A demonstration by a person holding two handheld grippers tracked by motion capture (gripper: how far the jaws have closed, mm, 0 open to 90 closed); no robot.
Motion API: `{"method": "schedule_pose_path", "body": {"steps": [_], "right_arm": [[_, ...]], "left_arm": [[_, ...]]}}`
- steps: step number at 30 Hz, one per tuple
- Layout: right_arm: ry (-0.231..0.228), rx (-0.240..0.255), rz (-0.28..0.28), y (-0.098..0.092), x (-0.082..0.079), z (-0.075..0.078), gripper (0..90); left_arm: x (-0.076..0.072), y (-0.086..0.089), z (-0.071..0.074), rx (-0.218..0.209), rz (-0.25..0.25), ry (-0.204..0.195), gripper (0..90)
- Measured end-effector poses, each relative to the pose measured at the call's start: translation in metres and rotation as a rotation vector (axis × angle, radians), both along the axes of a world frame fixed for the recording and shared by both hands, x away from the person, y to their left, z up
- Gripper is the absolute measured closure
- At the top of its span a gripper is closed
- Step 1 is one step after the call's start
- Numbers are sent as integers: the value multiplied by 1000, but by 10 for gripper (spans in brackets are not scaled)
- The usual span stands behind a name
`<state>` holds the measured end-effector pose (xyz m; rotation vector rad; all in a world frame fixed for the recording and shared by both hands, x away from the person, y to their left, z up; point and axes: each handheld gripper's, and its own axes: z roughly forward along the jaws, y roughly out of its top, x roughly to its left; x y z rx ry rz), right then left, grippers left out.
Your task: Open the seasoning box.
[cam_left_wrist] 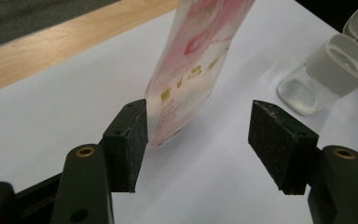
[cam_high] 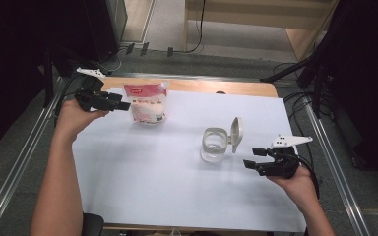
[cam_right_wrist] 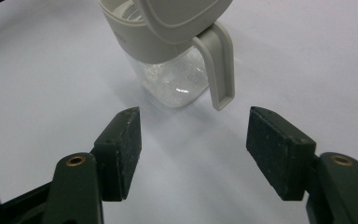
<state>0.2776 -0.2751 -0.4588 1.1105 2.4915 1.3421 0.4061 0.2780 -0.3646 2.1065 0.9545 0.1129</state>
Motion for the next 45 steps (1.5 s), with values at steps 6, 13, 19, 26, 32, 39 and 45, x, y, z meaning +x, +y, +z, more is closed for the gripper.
{"method": "schedule_pose_path", "body": {"steps": [6,13,19,26,32,39,45], "right_arm": [[7,-4,1,0,-1,-3,363],[12,-5,2,3,1,-5,363],[13,-7,19,8,1,-5,365],[12,-6,26,10,1,-6,367],[14,-3,33,13,1,-6,381],[-10,13,66,19,-5,-1,414],[-55,35,109,32,-17,14,448]], "left_arm": [[11,-3,1,-8,13,-26,377],[26,-18,-6,-8,-8,-34,395],[30,-35,-10,19,-7,-56,533],[26,-41,-8,26,-35,-51,763],[21,-47,-7,25,-53,-32,900],[18,-51,-5,-43,-16,50,900],[7,-53,13,-98,16,113,900]]}}
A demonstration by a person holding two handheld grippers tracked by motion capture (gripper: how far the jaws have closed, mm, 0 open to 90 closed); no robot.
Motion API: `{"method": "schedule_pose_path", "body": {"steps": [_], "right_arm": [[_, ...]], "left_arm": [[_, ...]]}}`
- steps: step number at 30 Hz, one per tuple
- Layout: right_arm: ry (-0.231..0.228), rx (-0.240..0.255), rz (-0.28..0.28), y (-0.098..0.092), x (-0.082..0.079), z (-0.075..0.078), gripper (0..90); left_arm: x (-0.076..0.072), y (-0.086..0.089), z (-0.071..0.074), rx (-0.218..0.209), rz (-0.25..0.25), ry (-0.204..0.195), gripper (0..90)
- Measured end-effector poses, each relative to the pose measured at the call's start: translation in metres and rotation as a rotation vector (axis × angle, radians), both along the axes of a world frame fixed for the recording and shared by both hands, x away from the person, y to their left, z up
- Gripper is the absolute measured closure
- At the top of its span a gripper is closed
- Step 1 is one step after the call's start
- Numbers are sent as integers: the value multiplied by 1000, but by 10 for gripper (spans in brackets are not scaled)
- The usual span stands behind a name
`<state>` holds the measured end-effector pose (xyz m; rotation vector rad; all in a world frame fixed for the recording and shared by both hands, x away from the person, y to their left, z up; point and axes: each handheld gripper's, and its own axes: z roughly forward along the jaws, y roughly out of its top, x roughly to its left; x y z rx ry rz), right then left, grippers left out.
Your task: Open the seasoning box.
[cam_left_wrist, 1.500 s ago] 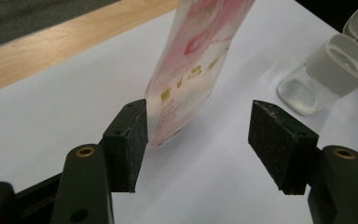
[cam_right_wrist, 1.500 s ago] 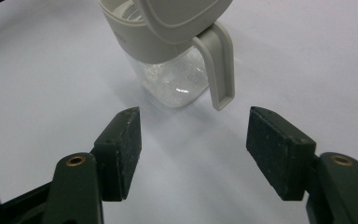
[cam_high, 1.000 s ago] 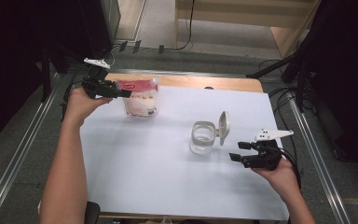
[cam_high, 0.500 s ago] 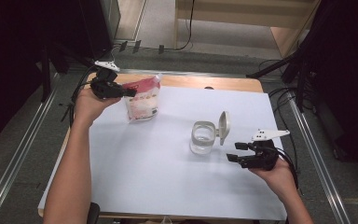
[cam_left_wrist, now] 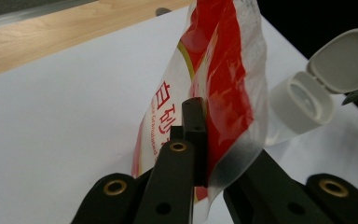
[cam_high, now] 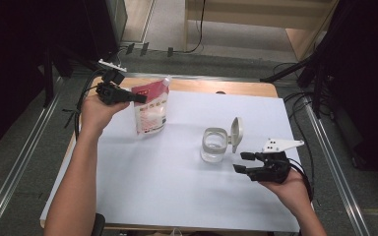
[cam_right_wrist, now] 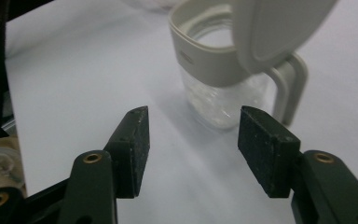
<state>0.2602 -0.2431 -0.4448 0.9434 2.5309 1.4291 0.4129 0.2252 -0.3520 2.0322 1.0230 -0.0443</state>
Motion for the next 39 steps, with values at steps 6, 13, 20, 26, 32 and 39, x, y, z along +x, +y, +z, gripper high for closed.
{"method": "schedule_pose_path", "body": {"steps": [6,13,20,26,32,39], "right_arm": [[-43,30,61,22,-12,12,458],[-47,11,122,60,-22,17,461],[-48,-18,156,93,-22,9,461],[-19,-21,146,115,-13,0,475],[-26,-44,166,126,-6,-4,467],[-18,-34,161,135,2,-5,474]], "left_arm": [[-19,-1,22,-50,1,-3,900],[-38,-9,37,-32,-13,-34,900],[-57,-18,50,-31,-48,-64,900],[-73,-25,56,-34,-91,-70,900],[-86,-35,60,-27,-111,-84,900],[-95,-38,61,-46,-130,-67,900]]}}
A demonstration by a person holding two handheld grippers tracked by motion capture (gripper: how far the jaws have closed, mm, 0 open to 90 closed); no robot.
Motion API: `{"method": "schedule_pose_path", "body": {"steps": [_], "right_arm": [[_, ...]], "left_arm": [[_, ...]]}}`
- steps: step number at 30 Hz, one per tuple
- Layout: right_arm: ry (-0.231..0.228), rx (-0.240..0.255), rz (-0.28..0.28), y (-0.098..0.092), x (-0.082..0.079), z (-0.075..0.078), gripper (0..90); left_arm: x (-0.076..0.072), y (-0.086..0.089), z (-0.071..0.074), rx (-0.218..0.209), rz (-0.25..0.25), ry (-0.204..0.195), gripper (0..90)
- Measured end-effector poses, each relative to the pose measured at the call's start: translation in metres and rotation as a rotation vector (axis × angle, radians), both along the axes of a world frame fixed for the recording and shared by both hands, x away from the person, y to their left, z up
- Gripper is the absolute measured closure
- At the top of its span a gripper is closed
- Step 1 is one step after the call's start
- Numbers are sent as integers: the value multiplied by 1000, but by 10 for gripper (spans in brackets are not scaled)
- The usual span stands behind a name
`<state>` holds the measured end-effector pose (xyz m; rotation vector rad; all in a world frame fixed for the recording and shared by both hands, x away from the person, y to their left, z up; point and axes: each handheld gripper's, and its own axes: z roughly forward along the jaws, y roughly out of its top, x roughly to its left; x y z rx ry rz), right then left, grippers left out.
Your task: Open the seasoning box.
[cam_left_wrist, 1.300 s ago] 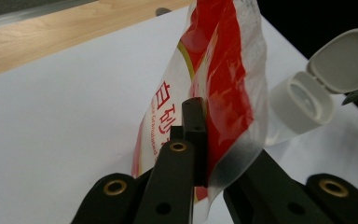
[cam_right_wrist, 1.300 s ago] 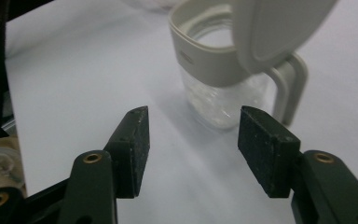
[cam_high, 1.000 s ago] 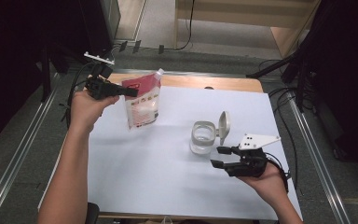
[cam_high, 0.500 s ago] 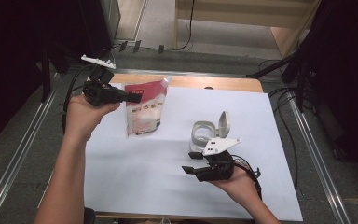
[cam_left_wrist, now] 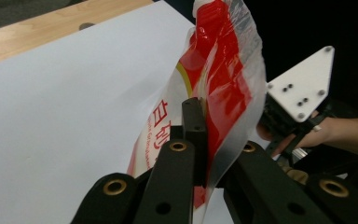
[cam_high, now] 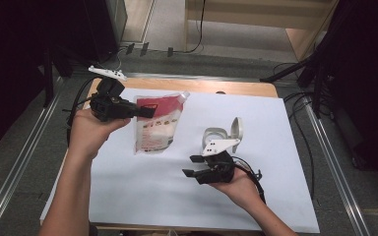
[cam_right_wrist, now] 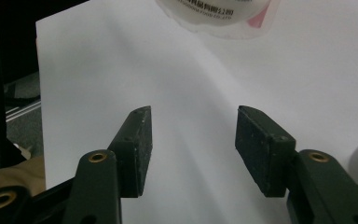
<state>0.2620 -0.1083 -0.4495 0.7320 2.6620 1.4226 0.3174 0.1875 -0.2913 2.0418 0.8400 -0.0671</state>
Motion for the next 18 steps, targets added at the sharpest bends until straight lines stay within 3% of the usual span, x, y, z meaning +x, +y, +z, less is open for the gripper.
{"method": "schedule_pose_path", "body": {"steps": [1,8,10,13,18], "right_arm": [[-20,-9,-7,7,1,-1,475],[-32,-3,-19,27,4,-6,497],[-57,-27,-53,35,4,-11,496],[-58,-46,-78,40,4,-15,463],[-33,-24,-127,49,13,-27,470]], "left_arm": [[-2,-1,1,-7,-6,4,900],[-5,-8,1,-29,-47,10,900],[-5,-13,1,-28,-56,12,900],[-5,-16,0,-32,-74,19,900],[-5,-28,-3,-20,-107,38,900]]}}
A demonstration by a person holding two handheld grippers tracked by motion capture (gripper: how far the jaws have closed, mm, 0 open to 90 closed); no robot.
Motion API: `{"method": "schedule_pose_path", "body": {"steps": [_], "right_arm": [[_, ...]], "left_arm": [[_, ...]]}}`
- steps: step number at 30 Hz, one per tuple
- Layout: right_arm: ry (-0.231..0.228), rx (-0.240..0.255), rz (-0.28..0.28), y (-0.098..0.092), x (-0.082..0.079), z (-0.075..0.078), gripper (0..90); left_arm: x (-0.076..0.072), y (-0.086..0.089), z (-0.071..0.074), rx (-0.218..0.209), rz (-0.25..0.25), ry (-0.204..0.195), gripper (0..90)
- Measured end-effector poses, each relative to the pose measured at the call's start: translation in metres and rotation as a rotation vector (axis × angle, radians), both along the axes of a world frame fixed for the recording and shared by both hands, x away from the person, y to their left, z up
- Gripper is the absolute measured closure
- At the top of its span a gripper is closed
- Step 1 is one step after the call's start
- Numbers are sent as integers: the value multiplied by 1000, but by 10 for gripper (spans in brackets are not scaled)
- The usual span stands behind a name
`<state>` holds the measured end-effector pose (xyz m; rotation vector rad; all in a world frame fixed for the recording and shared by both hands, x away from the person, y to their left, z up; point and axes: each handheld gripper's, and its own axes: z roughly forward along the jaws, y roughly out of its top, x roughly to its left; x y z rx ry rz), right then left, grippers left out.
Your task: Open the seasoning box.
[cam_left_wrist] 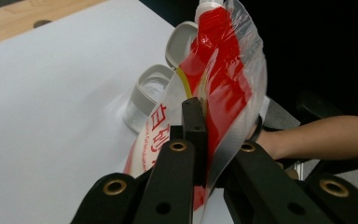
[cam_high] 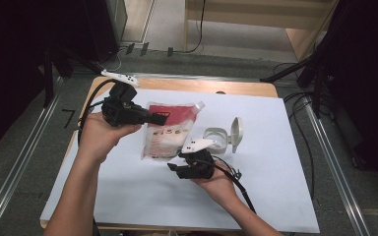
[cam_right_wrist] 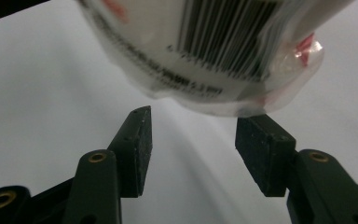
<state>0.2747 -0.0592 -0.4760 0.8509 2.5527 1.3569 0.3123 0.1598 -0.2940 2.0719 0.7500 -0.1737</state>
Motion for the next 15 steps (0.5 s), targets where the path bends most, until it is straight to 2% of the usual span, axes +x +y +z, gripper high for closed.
{"method": "schedule_pose_path", "body": {"steps": [9,10,12,13,15], "right_arm": [[3,38,-94,10,6,-19,418],[-22,47,-124,13,7,-24,397],[-32,52,-136,13,7,-25,389],[-52,79,-166,14,7,-28,385],[-67,78,-181,15,7,-30,388]], "left_arm": [[2,-7,-6,14,3,24,900],[2,-7,-6,18,8,34,900],[2,-6,-6,12,10,36,900],[3,-6,-7,3,12,46,900],[3,-6,-7,4,18,48,900]]}}
